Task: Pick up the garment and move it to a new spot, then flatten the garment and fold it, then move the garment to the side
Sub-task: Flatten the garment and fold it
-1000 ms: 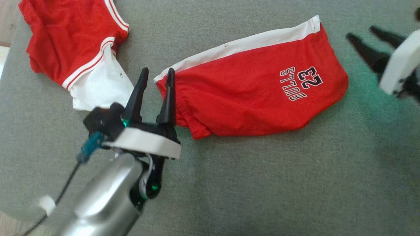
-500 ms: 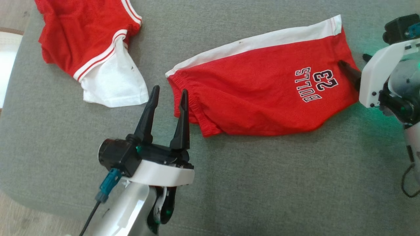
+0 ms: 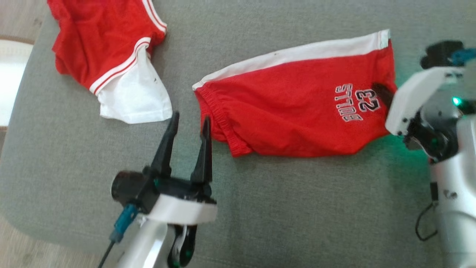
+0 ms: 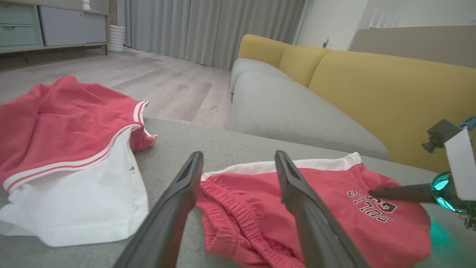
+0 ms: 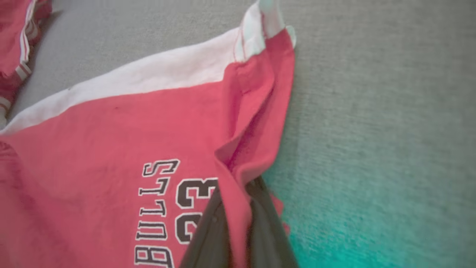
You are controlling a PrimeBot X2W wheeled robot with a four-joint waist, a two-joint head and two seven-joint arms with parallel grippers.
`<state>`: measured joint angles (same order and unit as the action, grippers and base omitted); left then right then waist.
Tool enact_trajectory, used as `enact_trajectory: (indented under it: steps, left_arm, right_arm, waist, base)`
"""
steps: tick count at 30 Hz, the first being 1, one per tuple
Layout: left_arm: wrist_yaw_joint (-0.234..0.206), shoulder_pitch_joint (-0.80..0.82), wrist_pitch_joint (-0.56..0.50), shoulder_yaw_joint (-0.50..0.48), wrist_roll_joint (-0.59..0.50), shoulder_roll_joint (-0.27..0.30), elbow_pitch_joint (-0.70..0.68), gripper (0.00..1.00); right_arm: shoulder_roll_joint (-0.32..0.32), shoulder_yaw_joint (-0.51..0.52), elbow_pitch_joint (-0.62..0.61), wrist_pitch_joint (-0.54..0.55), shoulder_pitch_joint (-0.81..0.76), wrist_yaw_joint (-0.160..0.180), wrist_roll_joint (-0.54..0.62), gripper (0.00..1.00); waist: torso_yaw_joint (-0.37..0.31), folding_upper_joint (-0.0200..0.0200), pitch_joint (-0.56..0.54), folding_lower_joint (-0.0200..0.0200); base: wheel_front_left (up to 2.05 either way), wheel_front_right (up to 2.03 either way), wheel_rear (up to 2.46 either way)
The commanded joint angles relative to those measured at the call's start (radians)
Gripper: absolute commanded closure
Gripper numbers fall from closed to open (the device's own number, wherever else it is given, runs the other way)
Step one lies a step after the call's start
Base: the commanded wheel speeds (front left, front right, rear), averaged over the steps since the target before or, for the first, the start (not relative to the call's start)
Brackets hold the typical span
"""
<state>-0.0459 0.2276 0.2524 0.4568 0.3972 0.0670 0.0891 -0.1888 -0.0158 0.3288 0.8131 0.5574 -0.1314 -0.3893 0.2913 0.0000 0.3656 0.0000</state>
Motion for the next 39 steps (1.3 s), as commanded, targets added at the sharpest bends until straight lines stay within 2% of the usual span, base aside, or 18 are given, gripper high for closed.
enact_trajectory:
  steps: [1, 5, 9, 15, 20, 24, 27, 29, 30, 33, 35, 39]
  left_arm:
    - [0.015, -0.028, 0.009, -0.04, -0.016, 0.0, -0.028, 0.0]
    - [0.042, -0.1, 0.009, -0.064, -0.055, -0.002, -0.028, 0.0]
    - [0.062, -0.171, 0.009, -0.095, -0.084, -0.003, -0.033, 0.0]
    - [0.093, -0.216, 0.009, -0.114, -0.125, -0.002, -0.02, 0.0]
    - [0.102, -0.226, 0.009, -0.123, -0.138, -0.006, -0.013, 0.0]
    - [0.106, -0.229, 0.009, -0.123, -0.139, -0.011, -0.006, 0.0]
    - [0.108, -0.228, 0.009, -0.115, -0.133, -0.013, 0.007, 0.0]
    - [0.108, -0.221, 0.009, -0.107, -0.131, -0.015, 0.016, 0.0]
    - [0.108, -0.207, 0.009, -0.093, -0.125, -0.016, 0.028, 0.0]
    - [0.098, -0.199, 0.009, -0.083, -0.11, -0.016, 0.036, 0.0]
    - [0.091, -0.196, 0.009, -0.077, -0.101, -0.016, 0.039, 0.0]
    - [0.08, -0.199, 0.009, -0.075, -0.091, -0.017, 0.043, 0.0]
  right_arm:
    - [0.012, 0.023, -0.034, -0.013, -0.027, 0.001, -0.009, 1.0]
    - [0.01, 0.122, -0.061, -0.035, -0.08, 0.001, -0.04, 1.0]
    - [-0.024, 0.218, -0.096, -0.029, -0.139, 0.001, -0.07, 1.0]
    - [-0.089, 0.395, -0.111, -0.036, -0.201, 0.001, -0.03, 1.0]
    - [-0.107, 0.45, -0.132, -0.03, -0.18, 0.001, -0.014, 1.0]
    - [-0.081, 0.378, -0.184, -0.012, -0.136, 0.001, -0.009, 1.0]
    - [-0.024, 0.273, -0.21, 0.009, -0.091, 0.001, 0.01, 1.0]
    - [0.027, 0.194, -0.213, 0.017, -0.065, 0.001, 0.03, 1.0]
    - [0.084, 0.06, -0.195, 0.02, -0.048, 0.001, 0.039, 1.0]
    - [0.111, -0.045, -0.156, 0.01, -0.048, 0.001, 0.041, 1.0]
    - [0.12, -0.082, -0.129, -0.008, -0.049, 0.001, 0.048, 0.89]
    - [0.127, -0.118, -0.082, -0.048, -0.052, 0.001, 0.056, 0.83]
  waist:
    - [-0.02, 0.0, -0.024, 0.0]
    - [-0.061, 0.0, -0.078, 0.0]
    - [-0.099, 0.0, -0.122, 0.0]
    - [-0.109, 0.0, -0.158, 0.0]
    - [-0.109, 0.0, -0.162, 0.0]
    - [-0.111, 0.0, -0.158, 0.0]
    - [-0.115, 0.0, -0.154, 0.0]
    - [-0.113, 0.0, -0.151, 0.0]
    - [-0.1, 0.0, -0.15, 0.0]
    - [-0.083, 0.0, -0.154, 0.0]
    - [-0.07, 0.0, -0.157, 0.0]
    - [-0.055, 0.0, -0.16, 0.0]
  base:
    - [0.0, 0.0, 0.0]
    - [0.0, 0.0, 0.0]
    - [0.0, 0.0, 0.0]
    - [0.0, 0.0, 0.0]
    - [0.0, 0.0, 0.0]
    - [0.0, 0.0, 0.0]
    - [0.0, 0.0, 0.0]
    - [0.0, 0.0, 0.0]
    - [0.0, 0.0, 0.0]
    - [0.0, 0.0, 0.0]
    - [0.0, 0.0, 0.0]
    - [0.0, 0.0, 0.0]
